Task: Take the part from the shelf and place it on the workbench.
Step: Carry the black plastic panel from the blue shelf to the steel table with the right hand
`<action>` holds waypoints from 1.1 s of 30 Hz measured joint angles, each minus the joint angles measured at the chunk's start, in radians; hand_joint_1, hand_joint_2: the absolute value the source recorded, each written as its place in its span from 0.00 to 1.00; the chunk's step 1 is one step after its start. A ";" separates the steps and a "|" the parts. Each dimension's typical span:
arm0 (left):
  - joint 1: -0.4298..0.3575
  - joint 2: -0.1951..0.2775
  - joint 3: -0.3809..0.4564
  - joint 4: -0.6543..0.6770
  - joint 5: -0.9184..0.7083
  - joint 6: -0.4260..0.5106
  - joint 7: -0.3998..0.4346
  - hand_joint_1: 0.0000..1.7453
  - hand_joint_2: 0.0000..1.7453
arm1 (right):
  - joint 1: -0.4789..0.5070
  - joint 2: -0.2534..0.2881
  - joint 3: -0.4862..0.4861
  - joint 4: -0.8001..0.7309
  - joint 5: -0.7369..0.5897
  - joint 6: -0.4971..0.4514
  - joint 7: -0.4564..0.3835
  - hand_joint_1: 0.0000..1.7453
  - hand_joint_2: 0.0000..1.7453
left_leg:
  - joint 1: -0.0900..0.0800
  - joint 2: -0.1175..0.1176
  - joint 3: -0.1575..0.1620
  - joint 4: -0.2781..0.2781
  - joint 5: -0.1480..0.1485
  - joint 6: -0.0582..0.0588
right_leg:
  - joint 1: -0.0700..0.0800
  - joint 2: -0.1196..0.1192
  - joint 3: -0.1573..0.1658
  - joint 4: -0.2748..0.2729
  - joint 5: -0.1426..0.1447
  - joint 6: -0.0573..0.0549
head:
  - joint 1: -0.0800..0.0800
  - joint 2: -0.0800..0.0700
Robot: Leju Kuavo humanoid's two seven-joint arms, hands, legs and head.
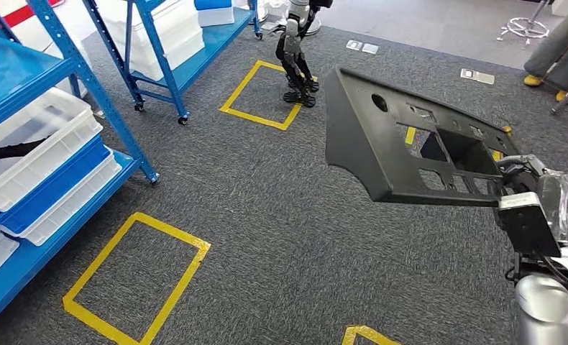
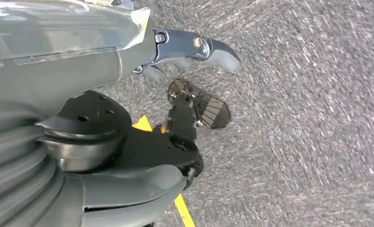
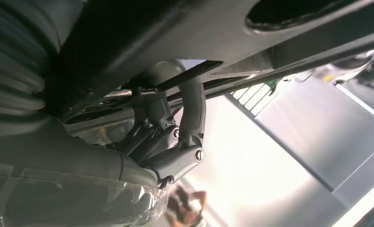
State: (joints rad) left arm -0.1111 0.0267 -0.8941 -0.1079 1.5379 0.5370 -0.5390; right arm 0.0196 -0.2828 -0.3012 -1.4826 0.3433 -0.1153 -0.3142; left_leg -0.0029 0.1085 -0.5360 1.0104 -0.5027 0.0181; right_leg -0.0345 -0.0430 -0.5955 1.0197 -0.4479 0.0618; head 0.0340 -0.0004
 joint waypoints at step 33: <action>-0.005 -0.009 0.003 -0.004 -0.021 0.033 0.044 0.00 1.00 | -0.095 -0.036 -0.076 -0.027 0.144 -0.040 0.052 1.00 1.00 | -0.003 -0.049 -0.023 0.076 -0.060 0.003 | -0.001 0.039 0.002 -0.009 0.010 -0.025 | 0.002 0.000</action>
State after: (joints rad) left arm -0.1165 0.0179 -0.8912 -0.1114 1.5173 0.5699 -0.4950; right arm -0.0749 -0.3187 -0.3774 -1.5099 0.4869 -0.1553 -0.2625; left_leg -0.0064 0.0594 -0.5591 1.0862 -0.5624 0.0212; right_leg -0.0353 -0.0039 -0.5938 1.0102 -0.4381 0.0370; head 0.0360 -0.0003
